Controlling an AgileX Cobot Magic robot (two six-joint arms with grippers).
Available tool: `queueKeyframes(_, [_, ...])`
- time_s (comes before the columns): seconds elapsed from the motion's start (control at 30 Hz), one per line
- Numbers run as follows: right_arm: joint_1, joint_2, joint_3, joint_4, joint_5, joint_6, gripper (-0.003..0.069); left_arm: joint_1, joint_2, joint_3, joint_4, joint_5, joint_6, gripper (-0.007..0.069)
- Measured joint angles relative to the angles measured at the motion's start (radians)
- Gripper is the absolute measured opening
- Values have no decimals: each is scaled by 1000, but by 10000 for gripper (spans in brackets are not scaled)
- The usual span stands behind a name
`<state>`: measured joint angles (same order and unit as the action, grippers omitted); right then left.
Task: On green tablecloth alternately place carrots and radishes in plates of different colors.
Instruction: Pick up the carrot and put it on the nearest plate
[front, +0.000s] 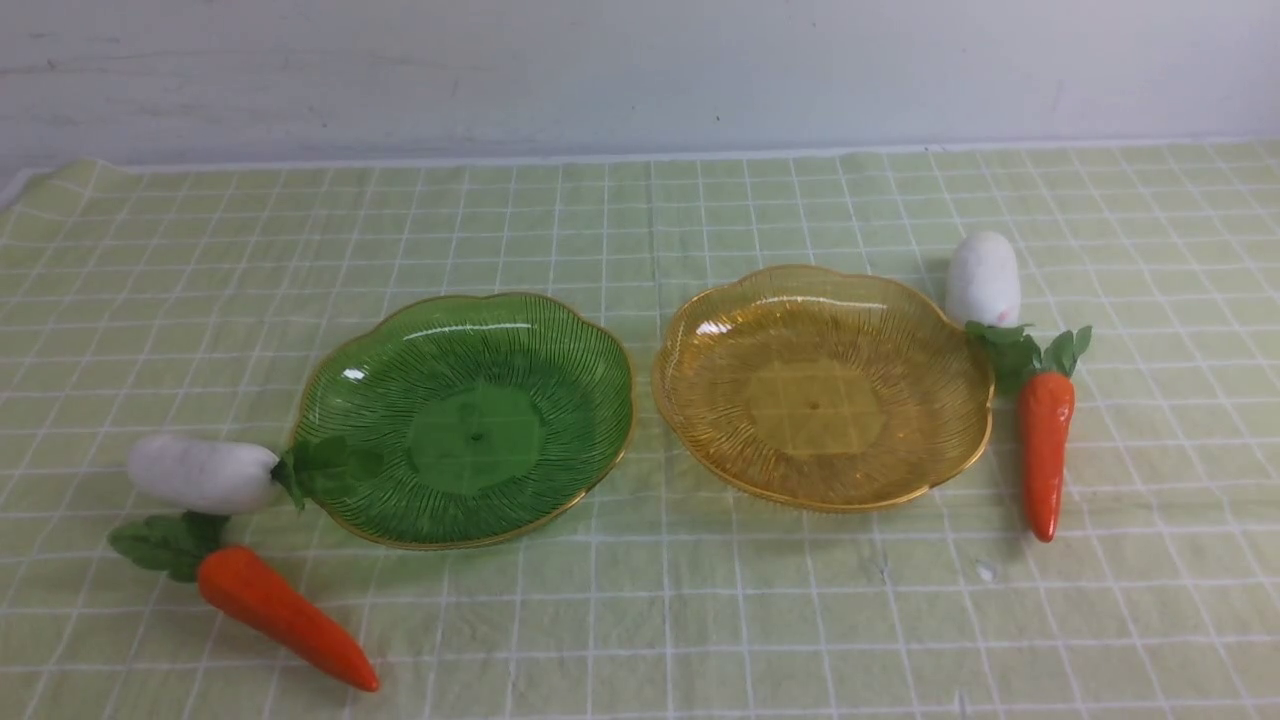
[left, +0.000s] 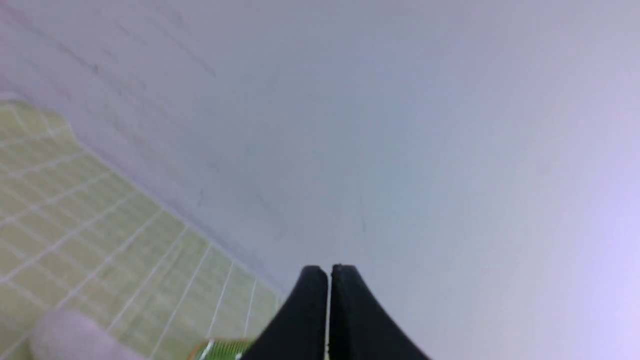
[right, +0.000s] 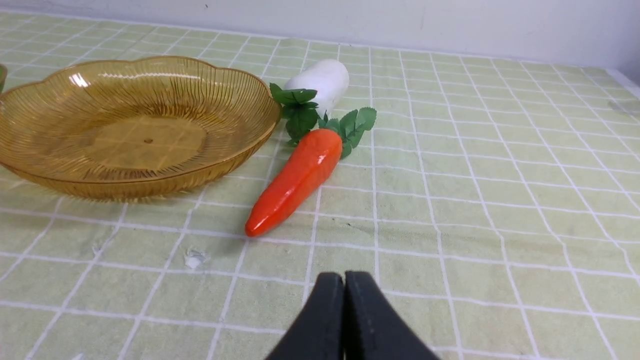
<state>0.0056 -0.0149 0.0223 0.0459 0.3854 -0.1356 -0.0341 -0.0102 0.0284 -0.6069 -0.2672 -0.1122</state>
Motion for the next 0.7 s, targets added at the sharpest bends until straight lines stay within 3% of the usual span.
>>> queueKeyframes(0.07, [0,0,0,8,-4,0,-14,0,0,-15,-7,-46,-2,-8])
queueKeyframes(0.2, [0,0,8,128,-85,29,-14,0,0,-137,38,32,2,-8])
queueKeyframes(0.27, [0,0,8,294,-200,79,-14,0,46,-309,116,184,33,-8])
queueKeyframes(0.37, [0,0,8,461,-295,128,-14,0,196,-519,188,442,54,-8])
queueKeyframes(0.4, [0,0,8,485,-307,136,-14,0,209,-534,194,465,55,-8])
queueKeyframes(0.47, [0,0,8,628,-366,151,-14,0,406,-707,261,765,58,-8])
queueKeyframes(0.57, [0,0,8,725,-401,151,-14,0,662,-842,337,1079,56,-8])
queueKeyframes(0.7, [0,0,8,778,-444,151,-14,0,887,-868,399,1212,48,-8])
